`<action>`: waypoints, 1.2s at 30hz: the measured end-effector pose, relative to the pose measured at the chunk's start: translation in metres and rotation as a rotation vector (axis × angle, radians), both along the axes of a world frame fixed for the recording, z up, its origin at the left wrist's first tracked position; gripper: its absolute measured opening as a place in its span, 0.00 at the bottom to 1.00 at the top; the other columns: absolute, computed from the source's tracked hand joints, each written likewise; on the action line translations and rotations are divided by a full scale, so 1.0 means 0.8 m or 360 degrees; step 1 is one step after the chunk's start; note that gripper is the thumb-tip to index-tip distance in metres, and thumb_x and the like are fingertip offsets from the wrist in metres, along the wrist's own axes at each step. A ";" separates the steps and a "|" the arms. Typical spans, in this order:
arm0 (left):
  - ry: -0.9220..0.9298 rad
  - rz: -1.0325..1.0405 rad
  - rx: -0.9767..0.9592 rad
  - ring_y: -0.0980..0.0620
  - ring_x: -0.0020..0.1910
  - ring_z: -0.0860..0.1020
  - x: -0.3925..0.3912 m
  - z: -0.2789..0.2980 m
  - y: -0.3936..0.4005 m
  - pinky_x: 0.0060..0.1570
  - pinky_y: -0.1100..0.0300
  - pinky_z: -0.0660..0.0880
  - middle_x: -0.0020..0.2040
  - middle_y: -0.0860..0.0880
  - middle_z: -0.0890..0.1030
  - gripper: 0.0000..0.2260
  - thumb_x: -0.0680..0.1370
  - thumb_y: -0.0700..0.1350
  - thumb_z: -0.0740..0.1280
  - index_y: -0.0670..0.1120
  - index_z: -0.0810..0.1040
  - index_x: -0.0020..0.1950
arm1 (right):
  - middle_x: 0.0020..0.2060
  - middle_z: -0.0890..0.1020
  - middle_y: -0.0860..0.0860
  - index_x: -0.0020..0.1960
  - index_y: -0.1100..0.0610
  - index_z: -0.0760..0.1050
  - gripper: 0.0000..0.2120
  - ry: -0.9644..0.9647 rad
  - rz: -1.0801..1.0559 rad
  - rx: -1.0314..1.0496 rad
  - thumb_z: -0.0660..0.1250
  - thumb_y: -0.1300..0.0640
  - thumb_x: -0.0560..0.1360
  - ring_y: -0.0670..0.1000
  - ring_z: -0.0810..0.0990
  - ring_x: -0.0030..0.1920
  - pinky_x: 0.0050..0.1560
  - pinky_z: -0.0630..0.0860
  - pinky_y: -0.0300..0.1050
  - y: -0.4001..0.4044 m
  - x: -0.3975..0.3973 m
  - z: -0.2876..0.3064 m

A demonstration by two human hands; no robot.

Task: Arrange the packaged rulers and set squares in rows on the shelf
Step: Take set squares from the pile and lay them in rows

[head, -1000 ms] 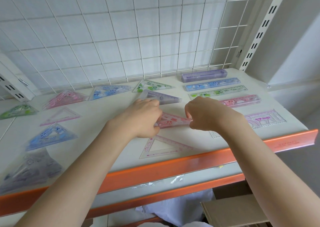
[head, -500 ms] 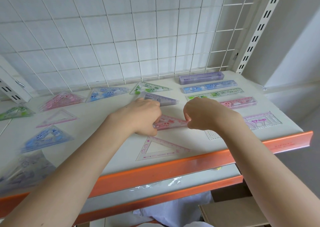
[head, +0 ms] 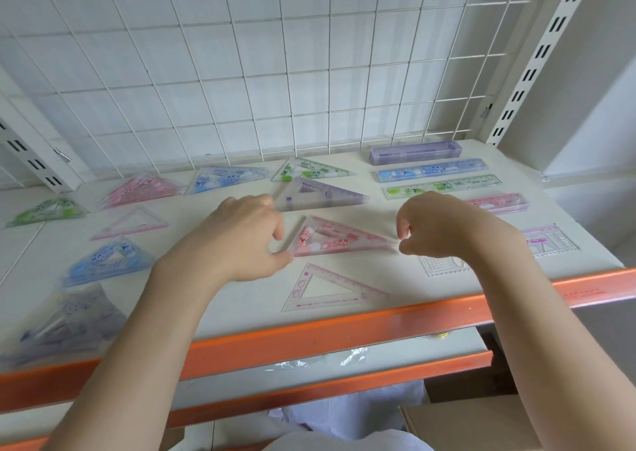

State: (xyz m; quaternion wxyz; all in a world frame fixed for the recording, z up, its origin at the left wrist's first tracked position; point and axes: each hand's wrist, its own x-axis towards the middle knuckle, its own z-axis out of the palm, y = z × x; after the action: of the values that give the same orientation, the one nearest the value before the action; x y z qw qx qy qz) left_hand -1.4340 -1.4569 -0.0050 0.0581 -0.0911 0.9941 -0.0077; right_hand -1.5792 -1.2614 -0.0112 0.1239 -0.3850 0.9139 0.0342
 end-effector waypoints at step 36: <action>0.0090 0.0341 0.0184 0.46 0.48 0.76 0.014 -0.030 0.014 0.50 0.54 0.72 0.49 0.47 0.74 0.09 0.78 0.45 0.62 0.46 0.81 0.47 | 0.47 0.80 0.54 0.50 0.60 0.79 0.10 0.0173 -0.0012 0.0010 0.63 0.63 0.71 0.58 0.79 0.47 0.38 0.67 0.42 -0.005 0.007 -0.011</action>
State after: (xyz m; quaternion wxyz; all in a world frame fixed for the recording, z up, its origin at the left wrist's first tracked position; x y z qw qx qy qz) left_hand -1.4231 -1.4456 -0.0289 0.0357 -0.1934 0.9787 0.0585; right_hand -1.5736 -1.2656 -0.0198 0.0753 -0.3788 0.9206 0.0576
